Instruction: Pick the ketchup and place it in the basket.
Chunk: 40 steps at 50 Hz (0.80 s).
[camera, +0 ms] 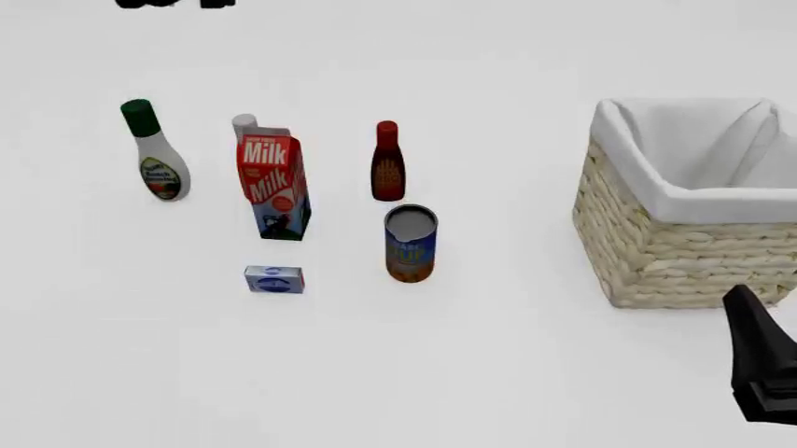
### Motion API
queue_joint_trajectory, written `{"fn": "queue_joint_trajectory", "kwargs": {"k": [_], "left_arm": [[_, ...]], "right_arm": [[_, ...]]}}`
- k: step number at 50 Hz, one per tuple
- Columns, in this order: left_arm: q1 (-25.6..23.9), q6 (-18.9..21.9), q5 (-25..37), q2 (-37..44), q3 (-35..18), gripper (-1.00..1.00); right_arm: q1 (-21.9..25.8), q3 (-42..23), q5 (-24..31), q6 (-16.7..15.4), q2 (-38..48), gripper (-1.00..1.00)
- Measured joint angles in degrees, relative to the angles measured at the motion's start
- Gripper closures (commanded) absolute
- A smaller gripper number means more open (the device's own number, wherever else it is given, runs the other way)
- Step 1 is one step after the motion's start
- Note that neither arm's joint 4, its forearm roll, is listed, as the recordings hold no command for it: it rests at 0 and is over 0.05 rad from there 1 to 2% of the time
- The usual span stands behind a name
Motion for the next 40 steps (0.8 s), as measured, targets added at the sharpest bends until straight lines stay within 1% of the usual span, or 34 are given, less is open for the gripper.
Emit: {"fn": "queue_joint_trajectory", "kwargs": {"k": [13, 21, 30, 40], "left_arm": [[-0.1, 0.4, 10.8, 10.5, -17.4, -1.00], [0.0, 0.4, 15.9, 15.2, -25.2, -1.00], [0.4, 0.3, 20.2, 19.5, -32.0, -1.00], [1.2, -0.1, 21.9, 22.1, -34.6, -1.00]], "right_arm": [[-0.4, 0.1, -0.5, -0.4, 0.6, -1.00], [-0.9, 0.1, -1.5, -0.7, 1.9, -1.00], [-1.1, 0.1, -2.5, -1.2, 3.2, -1.00], [-1.3, 0.2, -3.4, -2.0, 4.3, -1.00]]}}
